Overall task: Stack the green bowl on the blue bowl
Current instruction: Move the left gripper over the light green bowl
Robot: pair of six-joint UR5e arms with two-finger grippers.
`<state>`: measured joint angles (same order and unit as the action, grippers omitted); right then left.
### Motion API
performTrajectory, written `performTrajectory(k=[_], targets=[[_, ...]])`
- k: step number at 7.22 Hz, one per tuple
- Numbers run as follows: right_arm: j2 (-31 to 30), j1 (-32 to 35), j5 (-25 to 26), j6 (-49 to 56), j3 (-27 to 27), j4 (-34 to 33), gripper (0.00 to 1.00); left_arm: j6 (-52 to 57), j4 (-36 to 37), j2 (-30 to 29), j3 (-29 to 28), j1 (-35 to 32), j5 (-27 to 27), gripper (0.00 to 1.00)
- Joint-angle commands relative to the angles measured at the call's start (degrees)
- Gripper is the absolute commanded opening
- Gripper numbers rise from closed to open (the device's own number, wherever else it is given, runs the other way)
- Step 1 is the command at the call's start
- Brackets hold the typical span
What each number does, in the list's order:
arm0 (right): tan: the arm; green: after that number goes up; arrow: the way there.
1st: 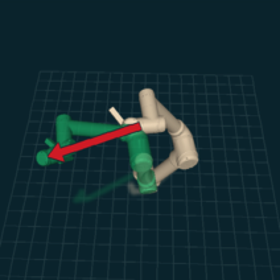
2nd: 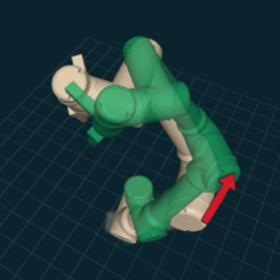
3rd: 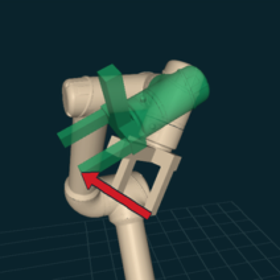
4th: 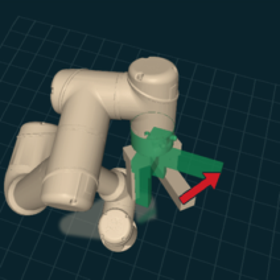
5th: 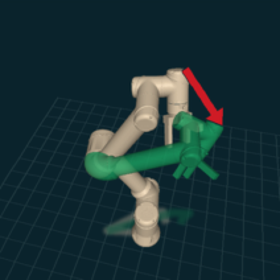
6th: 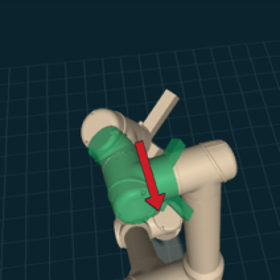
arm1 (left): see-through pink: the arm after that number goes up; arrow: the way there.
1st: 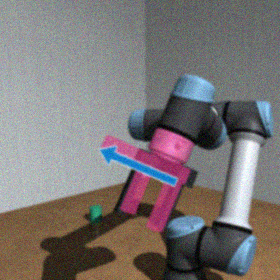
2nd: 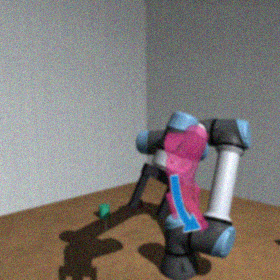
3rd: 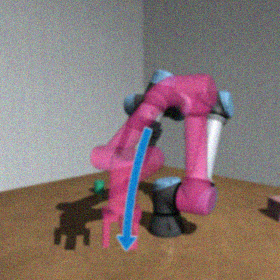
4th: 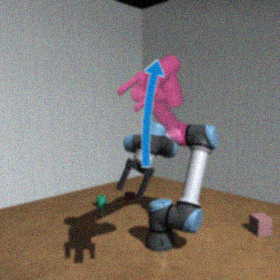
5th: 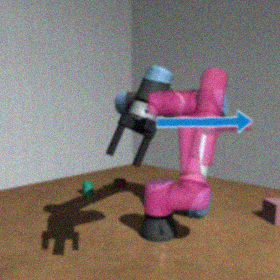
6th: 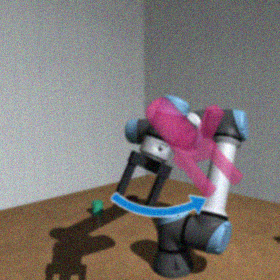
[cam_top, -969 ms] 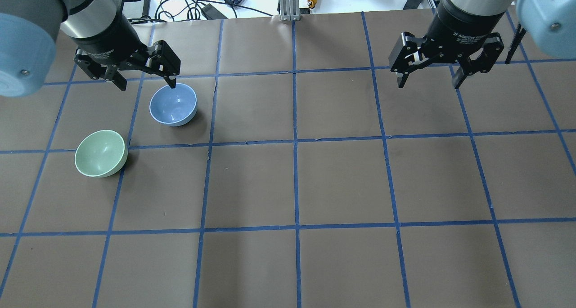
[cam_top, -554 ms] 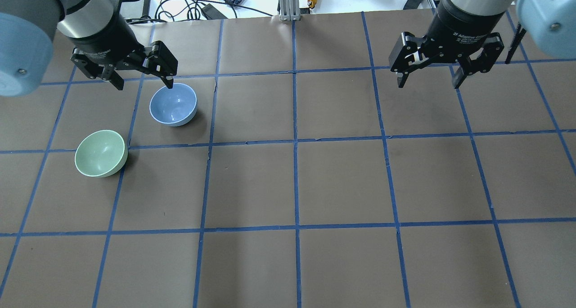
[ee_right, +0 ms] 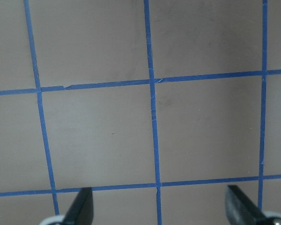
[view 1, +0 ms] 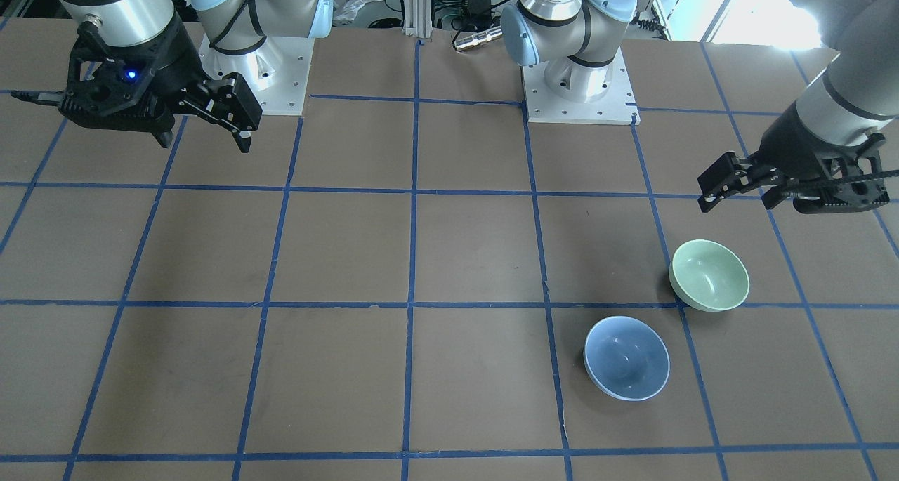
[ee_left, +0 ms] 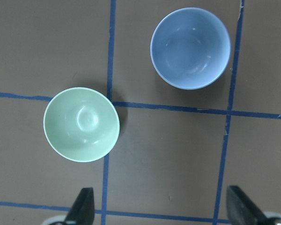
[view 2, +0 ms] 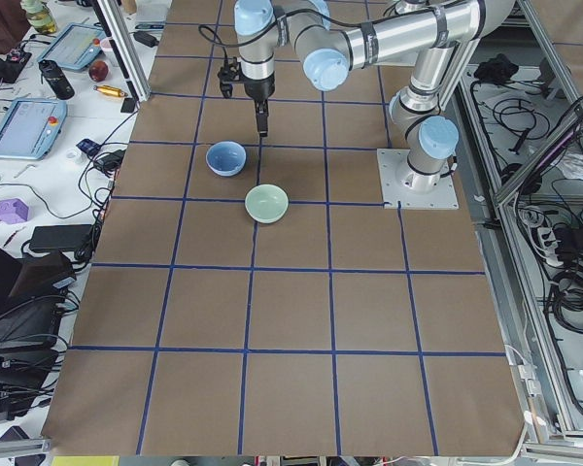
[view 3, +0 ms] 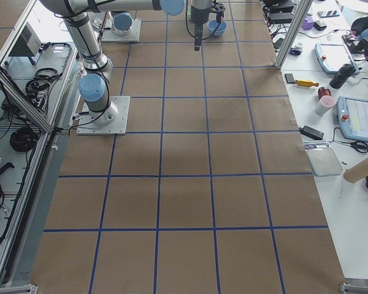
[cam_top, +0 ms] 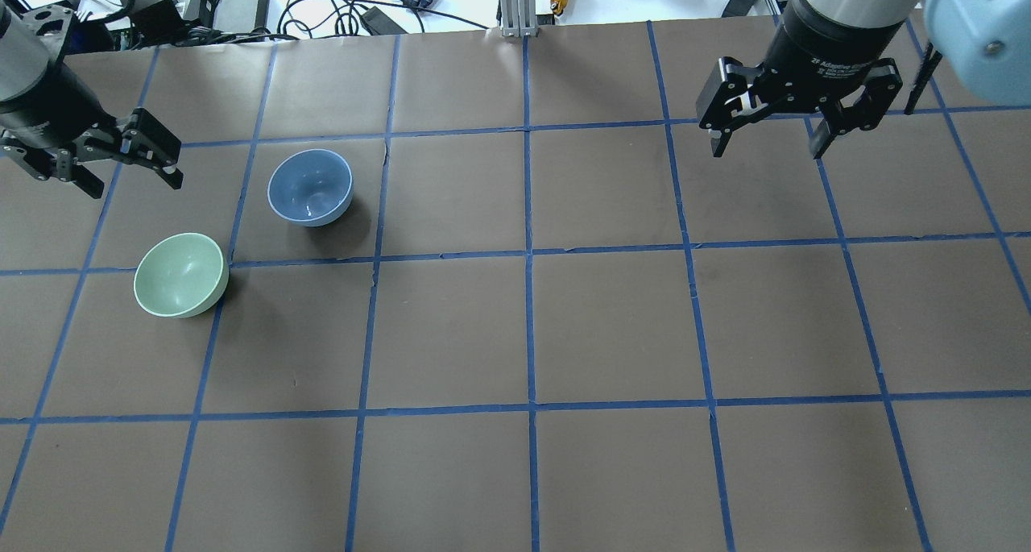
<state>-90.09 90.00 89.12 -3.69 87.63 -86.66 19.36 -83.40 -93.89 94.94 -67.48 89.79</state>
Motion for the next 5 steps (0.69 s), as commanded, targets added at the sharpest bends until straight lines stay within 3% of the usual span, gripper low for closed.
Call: performTrajectory(k=[1, 2, 5], targets=[[0.00, 0.00, 0.00, 0.00, 0.00, -0.01, 1.00, 10.39, 9.69, -3.12, 6.63, 7.76, -1.72, 1.00], [0.00, 0.00, 0.00, 0.00, 0.00, 0.08, 1.00, 14.17, 17.06, -5.05, 9.71, 10.15, -2.51, 1.00], [0.00, 0.00, 0.00, 0.00, 0.00, 0.00, 1.00, 21.31, 21.95, -10.68, 11.93, 16.05, -3.21, 0.98]])
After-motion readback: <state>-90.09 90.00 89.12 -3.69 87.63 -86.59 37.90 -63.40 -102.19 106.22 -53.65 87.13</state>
